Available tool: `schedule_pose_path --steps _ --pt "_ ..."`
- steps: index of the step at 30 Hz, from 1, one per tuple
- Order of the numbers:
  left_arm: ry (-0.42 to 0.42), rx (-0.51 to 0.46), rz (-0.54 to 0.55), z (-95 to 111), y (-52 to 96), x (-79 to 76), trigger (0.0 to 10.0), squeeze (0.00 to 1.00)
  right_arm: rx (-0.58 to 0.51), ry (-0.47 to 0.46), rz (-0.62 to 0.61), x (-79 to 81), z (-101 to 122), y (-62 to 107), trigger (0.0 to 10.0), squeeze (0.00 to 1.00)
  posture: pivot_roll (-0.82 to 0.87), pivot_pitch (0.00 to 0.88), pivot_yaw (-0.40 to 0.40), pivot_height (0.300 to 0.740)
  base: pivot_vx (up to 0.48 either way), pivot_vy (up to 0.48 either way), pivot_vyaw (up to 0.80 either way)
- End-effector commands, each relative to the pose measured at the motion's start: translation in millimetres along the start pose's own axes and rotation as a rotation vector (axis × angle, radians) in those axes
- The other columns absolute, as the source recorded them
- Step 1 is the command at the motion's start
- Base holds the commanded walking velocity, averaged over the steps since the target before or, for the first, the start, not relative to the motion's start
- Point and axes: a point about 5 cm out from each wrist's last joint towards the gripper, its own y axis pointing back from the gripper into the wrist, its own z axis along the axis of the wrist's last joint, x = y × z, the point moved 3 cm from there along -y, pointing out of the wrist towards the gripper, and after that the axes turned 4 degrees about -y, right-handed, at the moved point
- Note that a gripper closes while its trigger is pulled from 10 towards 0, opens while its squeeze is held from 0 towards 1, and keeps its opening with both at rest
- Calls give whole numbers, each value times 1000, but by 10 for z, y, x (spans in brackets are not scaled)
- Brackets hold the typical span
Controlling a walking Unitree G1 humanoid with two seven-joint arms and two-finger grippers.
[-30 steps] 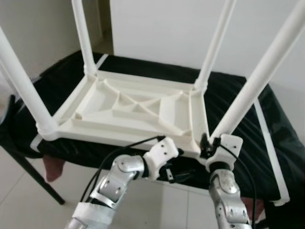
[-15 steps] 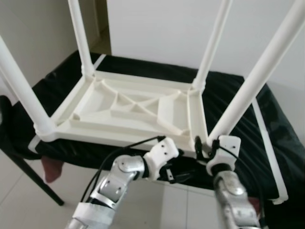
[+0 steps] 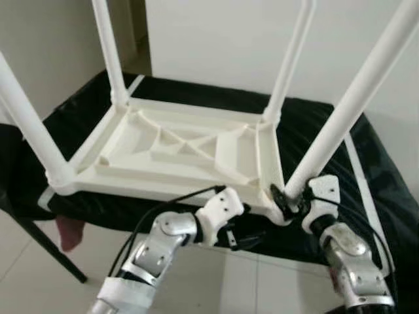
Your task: Building children table
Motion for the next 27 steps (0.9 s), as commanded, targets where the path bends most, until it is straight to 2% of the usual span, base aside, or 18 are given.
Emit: schedule_pose_path --steps 1,15,16,18,19,20,27 --pt "5 1 31 6 1 22 10000 0 9 -8 38 -5 -20 -12 10000 0 22 0 -48 740 0 0 0" --pt "1 4 27 10 13 17 10000 0 13 -8 89 -70 -76 -24 10000 0 25 0 -40 740 0 0 0" --pt "1 4 24 12 12 16 10000 0 7 -16 95 -66 -73 -31 7137 0 24 0 -38 740 0 0 0" --pt "-1 4 23 13 11 15 10000 0 2 -31 104 -59 -72 -33 7137 0 24 0 -38 740 0 0 0" --pt "-1 5 22 12 11 14 10000 0 -2 -36 106 -48 -71 -34 784 0 24 0 -36 740 0 0 0" --pt "-1 5 21 11 12 11 10000 0 -2 -34 104 -40 -75 -35 0 0 25 0 -37 740 0 0 0" --pt "3 6 19 10 14 -1 10000 0 -2 -48 98 7 -111 -34 0 0 24 0 -36 740 0 0 0"
